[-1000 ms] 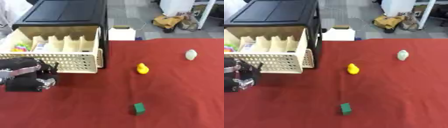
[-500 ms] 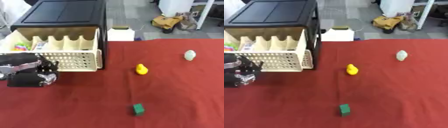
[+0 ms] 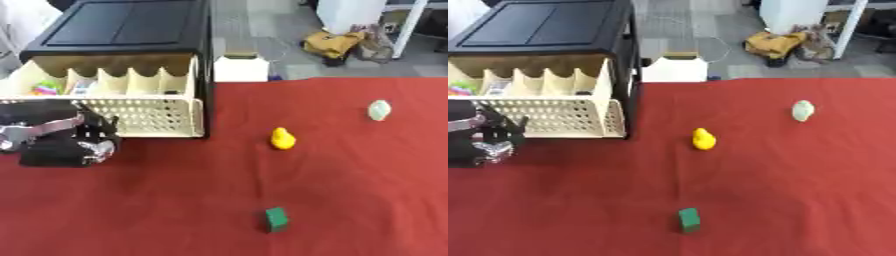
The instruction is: Pick up objects from table and place into drawer.
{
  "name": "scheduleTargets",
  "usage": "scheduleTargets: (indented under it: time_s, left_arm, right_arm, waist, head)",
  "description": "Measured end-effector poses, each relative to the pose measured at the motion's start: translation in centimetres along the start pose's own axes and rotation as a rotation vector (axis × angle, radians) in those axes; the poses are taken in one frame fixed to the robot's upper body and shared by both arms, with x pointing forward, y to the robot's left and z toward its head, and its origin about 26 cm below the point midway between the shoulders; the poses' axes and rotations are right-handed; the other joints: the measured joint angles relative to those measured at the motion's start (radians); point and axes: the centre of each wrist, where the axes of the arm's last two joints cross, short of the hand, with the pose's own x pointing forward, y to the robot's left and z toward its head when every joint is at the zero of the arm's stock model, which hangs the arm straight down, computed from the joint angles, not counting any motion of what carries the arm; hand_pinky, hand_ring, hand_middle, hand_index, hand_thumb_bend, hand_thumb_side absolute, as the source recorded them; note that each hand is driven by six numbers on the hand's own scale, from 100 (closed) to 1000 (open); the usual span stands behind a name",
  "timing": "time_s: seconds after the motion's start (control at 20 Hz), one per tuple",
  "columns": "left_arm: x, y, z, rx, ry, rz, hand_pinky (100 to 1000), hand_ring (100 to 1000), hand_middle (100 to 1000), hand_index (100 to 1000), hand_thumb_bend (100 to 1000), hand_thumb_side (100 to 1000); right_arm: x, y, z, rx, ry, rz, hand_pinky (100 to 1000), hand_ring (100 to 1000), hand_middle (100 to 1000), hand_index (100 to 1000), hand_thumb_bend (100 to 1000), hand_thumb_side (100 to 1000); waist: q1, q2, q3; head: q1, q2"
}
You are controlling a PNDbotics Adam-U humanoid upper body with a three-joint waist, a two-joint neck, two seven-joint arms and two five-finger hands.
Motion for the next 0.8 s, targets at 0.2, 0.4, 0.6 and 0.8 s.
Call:
scheduleTargets:
  time_s: [0.2, 0.4, 0.6, 0.8]
  left_arm:
    - [0.0, 0.2, -0.4, 0.012, 0.004, -0.003, 493, 661, 620, 892, 100, 1000]
    - [-0.1, 0.4, -0.7, 0.038, 0.015, -0.01, 495, 660, 620, 893, 100, 1000]
    - [0.0, 0.6, -1.0, 0.062, 0.016, -0.009, 499, 661, 619, 893, 100, 1000]
    - [0.1, 0.9, -1.4, 0.081, 0.014, -0.001, 501, 662, 618, 894, 100, 1000]
  right_arm:
    - [0.0, 0.0, 0.0, 0.0, 0.001, -0.001, 750, 755, 646, 796, 100, 589]
    - [0.0, -0.1, 0.0, -0.002, 0.002, -0.003, 751, 755, 645, 797, 100, 589]
    - [0.0, -0.1, -0.1, -0.004, 0.003, -0.004, 752, 754, 644, 797, 100, 588]
    - [0.0, 0.0, 0.0, -0.006, 0.008, -0.008, 751, 754, 643, 796, 100, 587]
  waist:
    - [0.0, 0.0, 0.0]
    - [0.001, 0.001, -0.002]
    - [0.002, 0.005, -0.003]
    - [0.005, 0.007, -0.006]
  head:
    - [0.0, 0.0]
    - [0.001, 0.001]
    - [0.001, 0.003]
    - [0.001, 0.006]
